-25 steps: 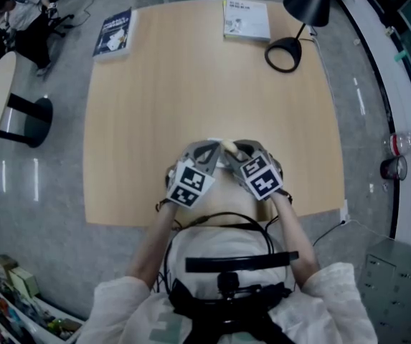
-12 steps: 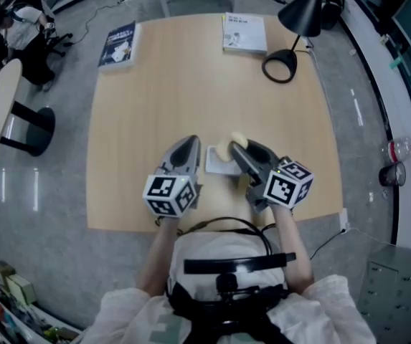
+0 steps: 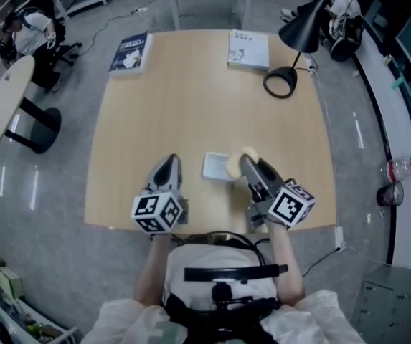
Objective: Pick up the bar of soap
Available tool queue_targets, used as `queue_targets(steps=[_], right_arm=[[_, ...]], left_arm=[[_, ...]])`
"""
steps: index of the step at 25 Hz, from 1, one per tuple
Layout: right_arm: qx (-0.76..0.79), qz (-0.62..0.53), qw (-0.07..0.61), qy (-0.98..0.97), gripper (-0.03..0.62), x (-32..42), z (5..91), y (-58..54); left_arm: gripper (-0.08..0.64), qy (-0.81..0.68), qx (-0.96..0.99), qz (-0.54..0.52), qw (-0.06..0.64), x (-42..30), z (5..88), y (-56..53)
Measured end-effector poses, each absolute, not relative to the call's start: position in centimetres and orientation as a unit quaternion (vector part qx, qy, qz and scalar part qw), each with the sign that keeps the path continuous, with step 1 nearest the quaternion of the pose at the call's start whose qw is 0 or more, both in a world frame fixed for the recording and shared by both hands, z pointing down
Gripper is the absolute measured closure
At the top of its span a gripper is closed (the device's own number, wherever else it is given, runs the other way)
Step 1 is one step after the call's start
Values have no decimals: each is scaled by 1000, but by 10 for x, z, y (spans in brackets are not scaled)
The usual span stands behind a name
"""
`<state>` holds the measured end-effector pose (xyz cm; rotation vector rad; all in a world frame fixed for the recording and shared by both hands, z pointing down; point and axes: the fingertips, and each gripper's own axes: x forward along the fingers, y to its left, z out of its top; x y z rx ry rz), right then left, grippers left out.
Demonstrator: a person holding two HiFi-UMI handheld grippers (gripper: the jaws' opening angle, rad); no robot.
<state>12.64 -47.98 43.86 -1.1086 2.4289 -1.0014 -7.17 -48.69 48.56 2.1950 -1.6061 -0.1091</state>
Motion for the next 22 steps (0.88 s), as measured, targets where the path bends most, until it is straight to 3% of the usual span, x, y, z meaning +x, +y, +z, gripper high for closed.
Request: queue_targets(steps=[15,22], right_arm=[[-436,-315,155,829,462,146,423,-405],[-439,-284,177,834,462,102,402,-280]], left_arm=[[555,-582,797,-64,150,-102,461,-407],[555,-576,803,-75,132,-157,460,-276]])
